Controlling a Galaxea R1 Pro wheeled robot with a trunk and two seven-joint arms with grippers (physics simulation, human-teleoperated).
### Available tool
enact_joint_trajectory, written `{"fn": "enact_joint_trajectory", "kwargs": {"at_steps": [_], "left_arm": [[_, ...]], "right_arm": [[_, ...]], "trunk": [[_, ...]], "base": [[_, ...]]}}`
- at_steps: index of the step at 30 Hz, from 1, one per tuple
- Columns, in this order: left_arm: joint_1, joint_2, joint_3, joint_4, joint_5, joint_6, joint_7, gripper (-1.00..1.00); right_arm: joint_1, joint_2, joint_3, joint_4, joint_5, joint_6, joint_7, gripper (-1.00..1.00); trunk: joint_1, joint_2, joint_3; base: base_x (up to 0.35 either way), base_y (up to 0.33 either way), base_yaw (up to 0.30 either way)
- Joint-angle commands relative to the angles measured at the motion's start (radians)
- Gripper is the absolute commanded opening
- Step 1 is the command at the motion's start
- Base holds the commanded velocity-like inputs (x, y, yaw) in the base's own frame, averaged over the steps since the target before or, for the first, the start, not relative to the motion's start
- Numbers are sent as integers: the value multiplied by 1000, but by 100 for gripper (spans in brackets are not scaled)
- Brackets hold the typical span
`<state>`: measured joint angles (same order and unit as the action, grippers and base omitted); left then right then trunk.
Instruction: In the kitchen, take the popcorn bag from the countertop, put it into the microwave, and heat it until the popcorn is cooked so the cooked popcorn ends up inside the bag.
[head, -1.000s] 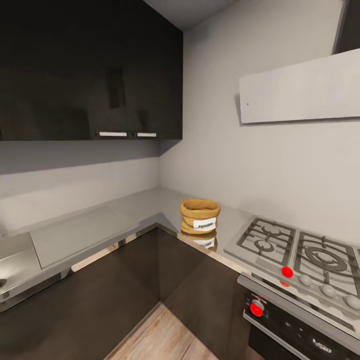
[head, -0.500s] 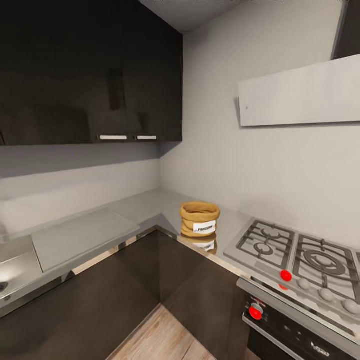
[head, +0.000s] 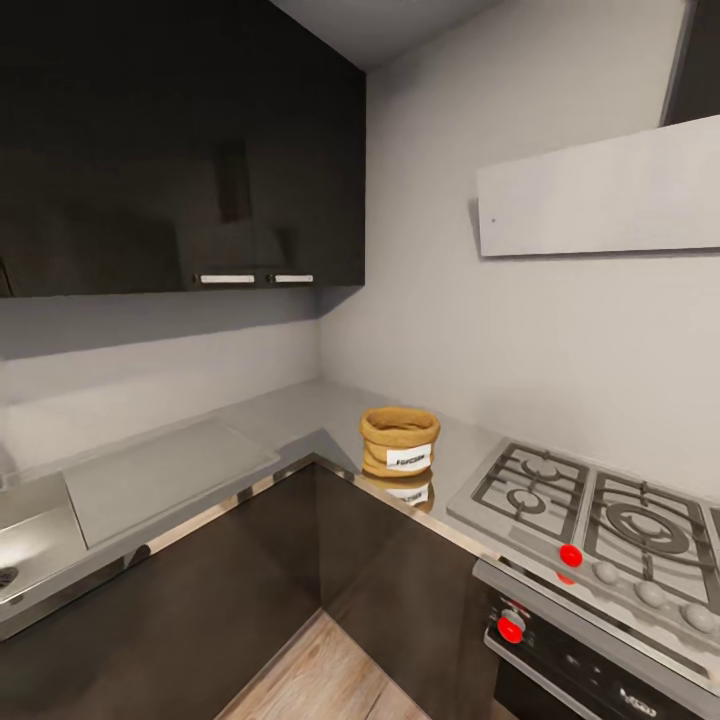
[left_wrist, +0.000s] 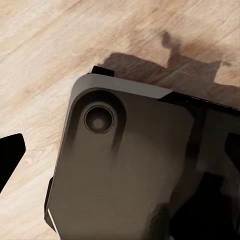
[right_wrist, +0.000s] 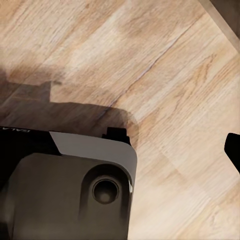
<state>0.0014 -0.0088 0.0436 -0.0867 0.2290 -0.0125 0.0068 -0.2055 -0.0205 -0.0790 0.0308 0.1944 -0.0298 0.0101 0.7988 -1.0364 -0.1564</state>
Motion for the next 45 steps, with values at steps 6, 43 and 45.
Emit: {"fn": "enact_joint_trajectory", "kwargs": {"at_steps": [6,43,45], "left_arm": [[0,0,4,-1,3,-1,1,100],[0,0,5,-2,1,-1,1,100],[0,0,5,-2,1,-1,1,100]], "right_arm": [[-2,-1,-8,3,10,-1,4,100],[-2,-2,-8,3,11,-8,-5,100],[-2,-2,-7,3,12,-10,-4,100]], "trunk": [[0,-1,-1],[-34,62,27],[-42,76,33]], "base": [[0,0,0],[0,0,0],[0,0,0]]}}
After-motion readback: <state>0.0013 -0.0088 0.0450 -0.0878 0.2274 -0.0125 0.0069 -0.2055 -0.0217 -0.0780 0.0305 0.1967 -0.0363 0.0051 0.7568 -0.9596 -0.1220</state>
